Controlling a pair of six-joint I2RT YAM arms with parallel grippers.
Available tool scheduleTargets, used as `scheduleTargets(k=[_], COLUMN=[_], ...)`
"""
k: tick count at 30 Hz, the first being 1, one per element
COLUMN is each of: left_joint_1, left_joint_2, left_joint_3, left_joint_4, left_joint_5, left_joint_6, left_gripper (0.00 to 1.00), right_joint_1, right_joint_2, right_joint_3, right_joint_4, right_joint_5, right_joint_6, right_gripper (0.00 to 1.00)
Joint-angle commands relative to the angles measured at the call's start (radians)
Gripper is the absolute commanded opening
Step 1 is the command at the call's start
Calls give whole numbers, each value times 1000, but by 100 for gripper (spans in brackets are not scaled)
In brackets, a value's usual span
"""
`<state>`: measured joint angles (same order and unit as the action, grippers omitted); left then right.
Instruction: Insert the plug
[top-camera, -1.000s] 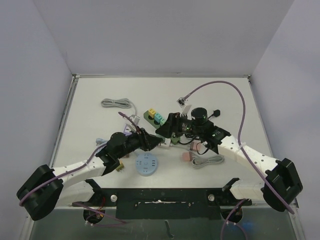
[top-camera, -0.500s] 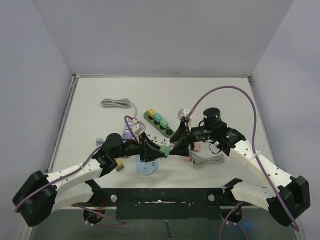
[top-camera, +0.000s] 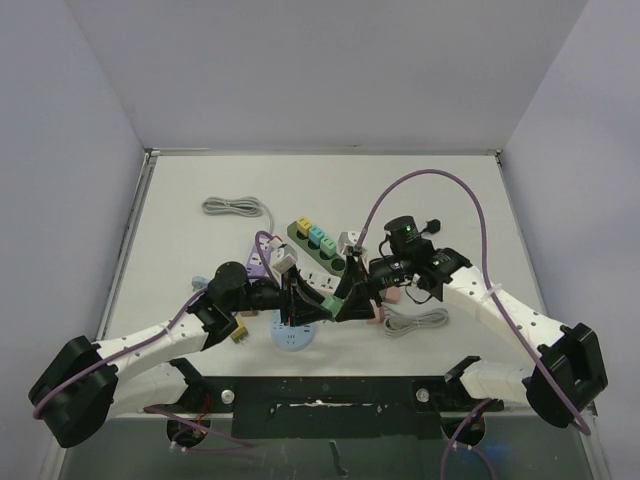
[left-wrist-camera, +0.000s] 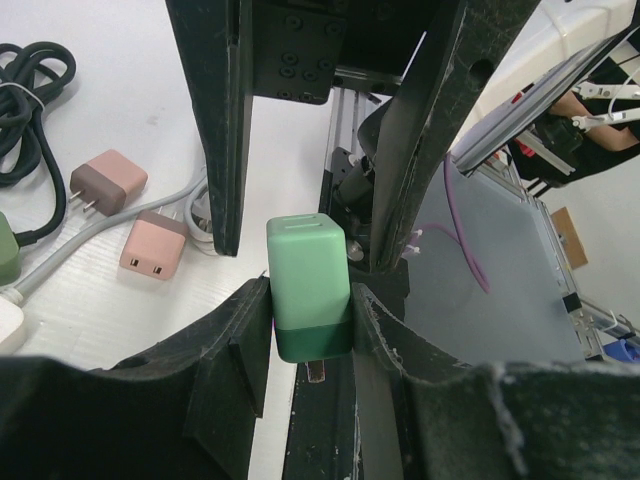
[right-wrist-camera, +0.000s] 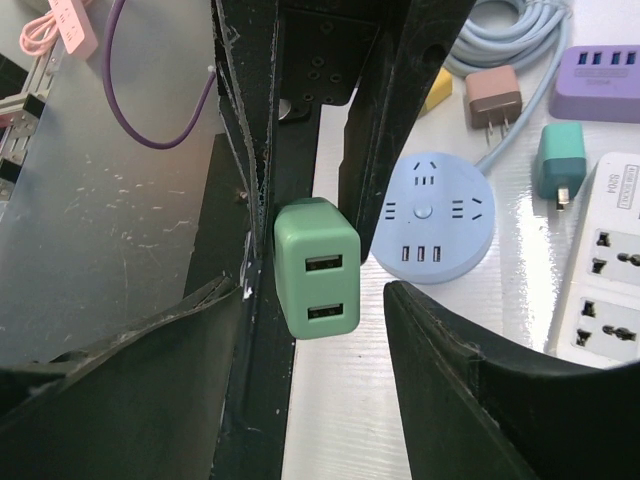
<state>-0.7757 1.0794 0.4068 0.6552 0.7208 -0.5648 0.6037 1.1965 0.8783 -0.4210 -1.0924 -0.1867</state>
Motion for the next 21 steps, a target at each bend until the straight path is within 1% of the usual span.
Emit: scheduleTargets(k=[1, 6, 10, 11, 13, 14, 15, 16, 17, 19, 21], left_joint_1=[5, 4, 4, 4, 4, 4, 4, 5, 5, 5, 6], left_joint_2=[5, 1, -1, -1, -2, -3, -7, -13, -23, -52, -91], left_joint_3=[54, 52, 52, 52, 52, 50, 50, 49, 48, 44, 48], left_joint_4=[55, 53, 52, 52, 49, 46, 38, 25, 5, -60, -176], left_joint_5=[27, 26, 24, 24, 20, 14, 3, -16, -46, -159, -362], left_joint_6=[23, 26, 28, 28, 28, 28, 28, 29, 37, 57, 66], left_gripper=[27, 26, 27, 26, 28, 32, 38, 45, 52, 60, 64], right_joint_1=[14, 25, 32, 33, 34, 34, 33, 31, 28, 8, -13], right_joint_2=[31, 69, 92, 97, 104, 106, 106, 104, 100, 90, 78], right_joint_3=[53, 70, 81, 83, 90, 92, 93, 91, 86, 76, 68], right_joint_4=[4, -47, -55, -55, -53, -45, -37, -24, -5, 25, 51], right_joint_5=[-30, -41, -37, -37, -30, -16, 4, 32, 65, 112, 172], right_joint_6=[-33, -82, -89, -90, -94, -89, -83, -70, -54, -27, 7], right_gripper=[50, 34, 29, 24, 10, 5, 2, 0, 0, 0, 0])
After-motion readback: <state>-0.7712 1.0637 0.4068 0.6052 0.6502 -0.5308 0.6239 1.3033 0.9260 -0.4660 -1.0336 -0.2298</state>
